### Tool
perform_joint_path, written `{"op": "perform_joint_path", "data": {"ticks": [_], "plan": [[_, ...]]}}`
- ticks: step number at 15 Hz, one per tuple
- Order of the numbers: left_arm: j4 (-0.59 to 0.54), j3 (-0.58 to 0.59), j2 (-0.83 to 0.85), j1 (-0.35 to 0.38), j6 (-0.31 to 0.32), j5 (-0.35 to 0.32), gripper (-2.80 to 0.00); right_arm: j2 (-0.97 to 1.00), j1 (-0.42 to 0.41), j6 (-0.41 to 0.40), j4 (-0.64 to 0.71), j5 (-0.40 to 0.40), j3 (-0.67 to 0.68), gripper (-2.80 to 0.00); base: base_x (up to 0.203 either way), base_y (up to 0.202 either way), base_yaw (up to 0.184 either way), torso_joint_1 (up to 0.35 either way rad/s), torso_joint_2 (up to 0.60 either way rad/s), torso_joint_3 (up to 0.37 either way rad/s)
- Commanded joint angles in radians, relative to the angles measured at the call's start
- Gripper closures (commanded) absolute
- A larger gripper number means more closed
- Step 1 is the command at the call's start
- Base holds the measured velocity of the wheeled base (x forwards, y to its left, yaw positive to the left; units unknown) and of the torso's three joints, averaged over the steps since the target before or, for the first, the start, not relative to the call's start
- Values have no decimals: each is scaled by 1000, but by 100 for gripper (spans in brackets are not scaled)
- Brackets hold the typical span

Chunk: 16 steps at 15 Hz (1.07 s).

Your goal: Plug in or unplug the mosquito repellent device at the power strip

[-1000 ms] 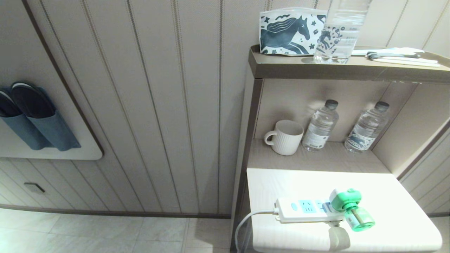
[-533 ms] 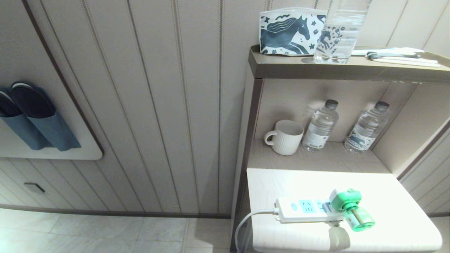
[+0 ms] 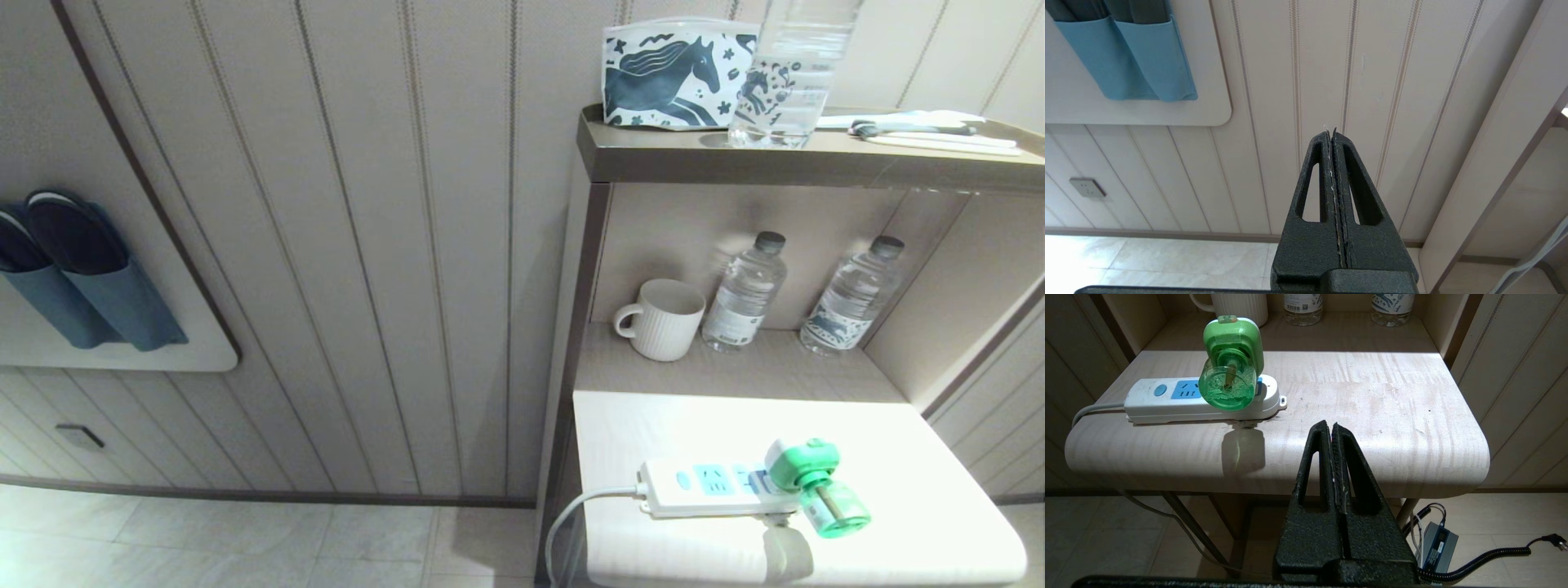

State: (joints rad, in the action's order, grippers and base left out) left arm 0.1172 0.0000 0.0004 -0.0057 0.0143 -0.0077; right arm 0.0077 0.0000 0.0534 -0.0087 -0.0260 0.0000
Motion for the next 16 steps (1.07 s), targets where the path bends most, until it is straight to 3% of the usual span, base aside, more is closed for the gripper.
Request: {"op": "perform_joint_path", "data": {"ticks": [1, 16], "plan": [[1, 0, 0, 0, 0, 0, 0, 2, 0, 0, 0, 0, 0, 0, 0, 0, 0, 0, 0, 0], [1, 0, 0, 0, 0, 0, 0, 2, 0, 0, 0, 0, 0, 0, 0, 0, 0, 0, 0, 0]]}}
